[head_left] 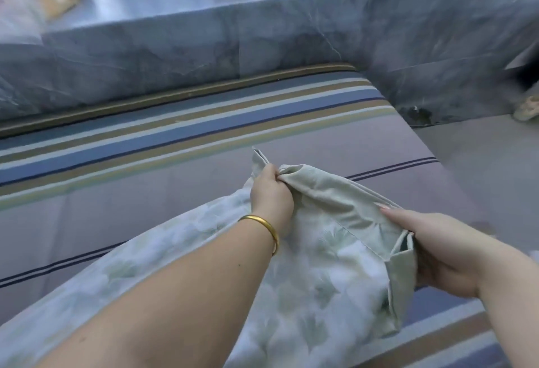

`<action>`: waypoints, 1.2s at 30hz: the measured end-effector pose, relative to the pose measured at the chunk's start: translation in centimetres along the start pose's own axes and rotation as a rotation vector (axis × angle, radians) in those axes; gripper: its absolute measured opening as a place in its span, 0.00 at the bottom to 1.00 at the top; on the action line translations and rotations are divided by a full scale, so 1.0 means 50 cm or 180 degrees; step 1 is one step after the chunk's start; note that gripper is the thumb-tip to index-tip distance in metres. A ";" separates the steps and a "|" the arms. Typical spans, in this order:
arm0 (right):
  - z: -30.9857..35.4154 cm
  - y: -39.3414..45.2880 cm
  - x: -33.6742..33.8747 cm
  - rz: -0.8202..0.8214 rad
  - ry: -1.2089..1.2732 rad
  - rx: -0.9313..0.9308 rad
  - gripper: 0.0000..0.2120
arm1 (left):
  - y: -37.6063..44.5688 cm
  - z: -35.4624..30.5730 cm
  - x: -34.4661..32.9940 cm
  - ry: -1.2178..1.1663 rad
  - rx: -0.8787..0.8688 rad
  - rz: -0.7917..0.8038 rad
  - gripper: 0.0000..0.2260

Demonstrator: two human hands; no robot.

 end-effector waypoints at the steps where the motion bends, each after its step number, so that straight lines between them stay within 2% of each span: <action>1: -0.010 0.017 0.012 -0.0132 -0.0088 -0.0072 0.21 | 0.012 0.006 -0.007 0.0187 -0.0110 -0.0001 0.06; 4: -0.040 0.064 0.025 -0.0467 -0.0428 -0.0245 0.22 | 0.035 0.059 -0.007 0.0209 -0.0243 0.0153 0.08; 6: -0.065 0.090 0.013 -0.0516 -0.0683 -0.0359 0.20 | 0.037 0.118 0.005 0.0318 -0.0179 0.0457 0.17; 8: -0.095 0.105 -0.017 -0.0424 -0.1077 -0.0512 0.24 | 0.032 0.174 0.042 0.0759 -0.0197 0.0662 0.27; 11: -0.119 0.122 -0.072 -0.0439 -0.1681 -0.0629 0.33 | 0.034 0.234 0.141 0.1668 -0.0346 0.0575 0.32; 15: -0.050 0.142 -0.165 -0.1011 -0.3123 -0.0281 0.32 | 0.041 0.341 0.308 0.2296 0.0063 0.0726 0.32; 18: 0.034 0.136 -0.310 -0.1127 -0.3706 0.0236 0.27 | 0.032 0.414 0.425 0.2391 0.0474 0.0938 0.33; 21: 0.093 0.121 -0.519 -0.0487 -0.4036 0.1047 0.25 | 0.004 0.475 0.519 0.1850 0.0971 0.1075 0.32; 24: 0.111 0.089 -0.724 0.0517 -0.3989 0.1686 0.23 | -0.037 0.527 0.589 0.1767 0.1242 0.1345 0.33; 26: 0.088 0.077 -0.831 0.1196 -0.4013 0.1630 0.26 | -0.067 0.558 0.634 0.1694 0.1377 0.1396 0.34; 28: 0.064 0.075 -0.902 0.1588 -0.4187 0.1458 0.30 | -0.097 0.592 0.682 0.1947 0.1482 0.1282 0.36; 30: 0.047 0.083 -0.940 0.1639 -0.4292 0.1322 0.36 | -0.122 0.626 0.738 0.2489 0.1432 0.0945 0.36; 33: 0.023 0.102 -0.955 0.1514 -0.4365 0.1174 0.44 | -0.160 0.684 0.799 0.2549 0.1539 0.0526 0.35; 35: 0.010 0.112 -0.955 0.1428 -0.4237 0.1028 0.44 | -0.171 0.706 0.815 0.2378 0.1473 0.0410 0.34; 36: 0.006 0.119 -0.954 0.1373 -0.4135 0.0983 0.38 | -0.168 0.705 0.816 0.2271 0.1380 0.0316 0.32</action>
Point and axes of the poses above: each hand's wrist, its own y-axis towards the middle knuckle, its own x-axis out of the back of the hand, z = x × y, the point moved 9 cm from there along y, towards the middle knuckle, and after that the axes turned 1 degree about x, right-handed, at the moved point
